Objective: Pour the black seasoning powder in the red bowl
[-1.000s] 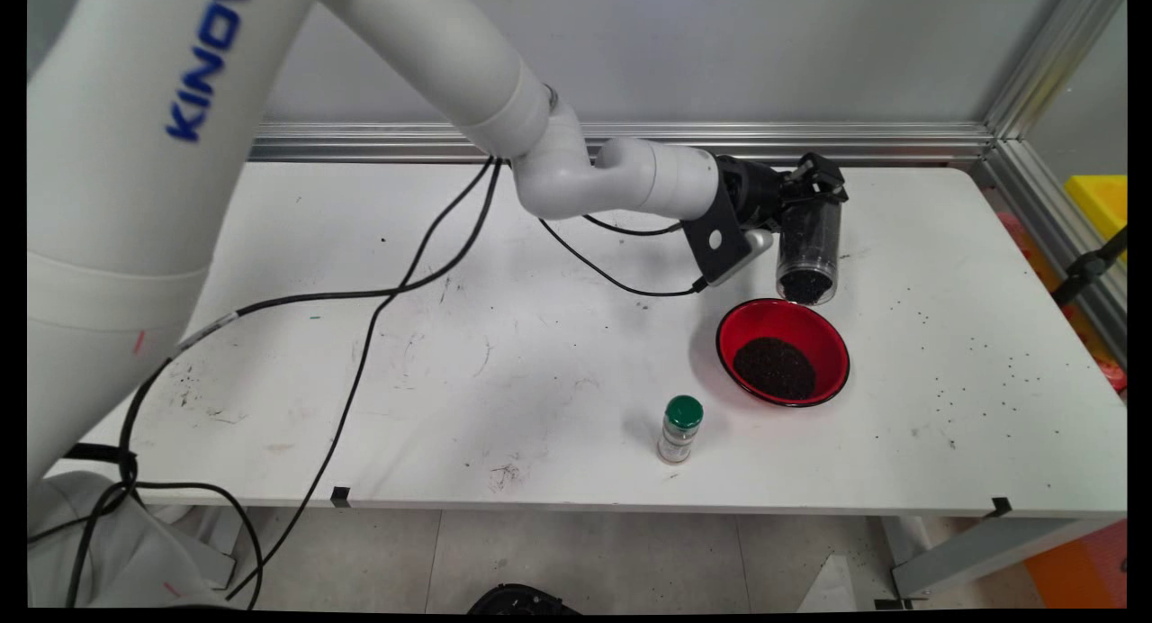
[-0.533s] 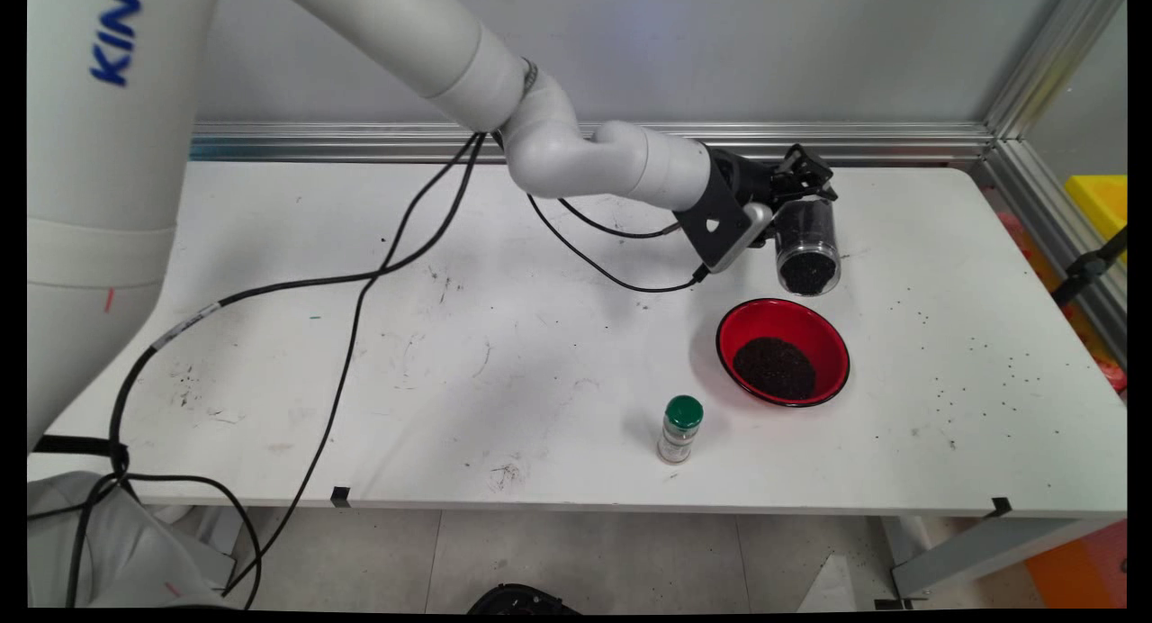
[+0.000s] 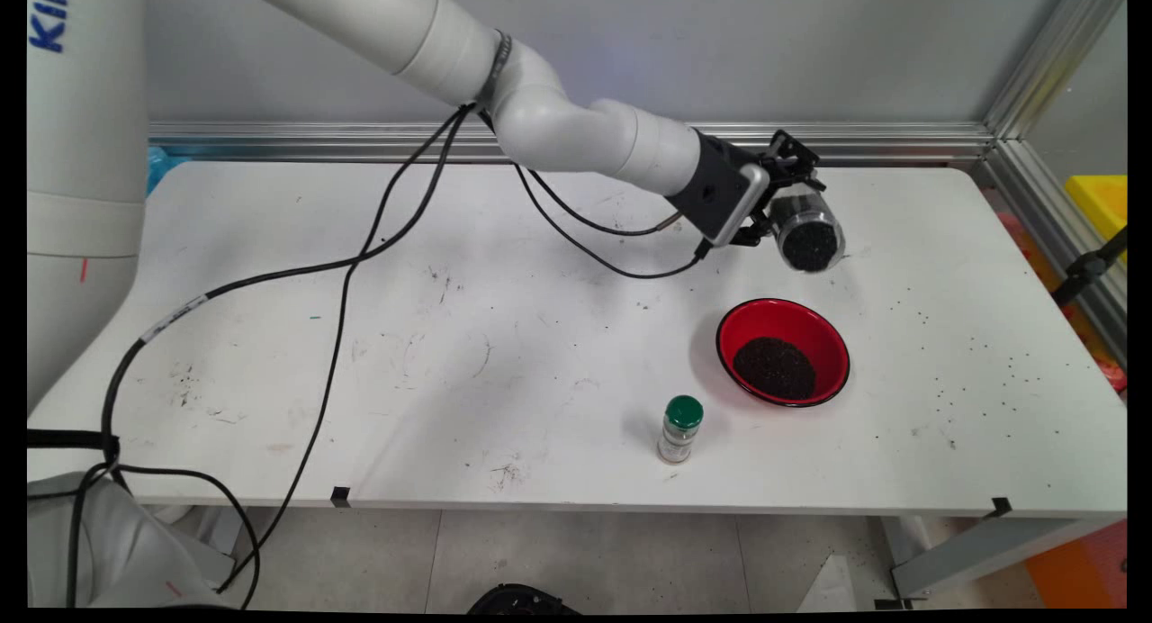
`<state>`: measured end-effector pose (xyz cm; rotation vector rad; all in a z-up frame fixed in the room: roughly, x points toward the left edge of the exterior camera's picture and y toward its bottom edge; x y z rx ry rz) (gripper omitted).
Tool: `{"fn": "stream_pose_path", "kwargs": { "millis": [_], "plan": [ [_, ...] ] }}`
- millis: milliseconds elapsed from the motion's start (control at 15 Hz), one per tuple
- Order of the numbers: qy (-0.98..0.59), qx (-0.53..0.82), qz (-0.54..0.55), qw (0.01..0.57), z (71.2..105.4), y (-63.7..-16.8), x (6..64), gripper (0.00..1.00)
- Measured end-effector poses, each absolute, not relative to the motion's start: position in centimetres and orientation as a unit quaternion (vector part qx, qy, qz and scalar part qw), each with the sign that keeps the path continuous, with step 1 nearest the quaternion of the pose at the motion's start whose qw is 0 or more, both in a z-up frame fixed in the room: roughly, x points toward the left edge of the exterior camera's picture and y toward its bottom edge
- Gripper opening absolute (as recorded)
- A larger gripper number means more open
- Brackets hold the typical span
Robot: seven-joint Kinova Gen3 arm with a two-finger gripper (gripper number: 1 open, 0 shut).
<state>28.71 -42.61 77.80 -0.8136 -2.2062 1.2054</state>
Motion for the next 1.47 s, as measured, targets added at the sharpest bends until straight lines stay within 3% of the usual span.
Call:
{"fn": "stream_pose_path", "kwargs": {
  "millis": [800, 1467],
  "plan": [
    [-0.86, -0.144, 0.351, 0.342, 79.9, -43.8, 30.8, 0.0],
    [-0.877, -0.034, 0.28, 0.39, 80.6, -44.2, 31.3, 0.0]
  ]
}}
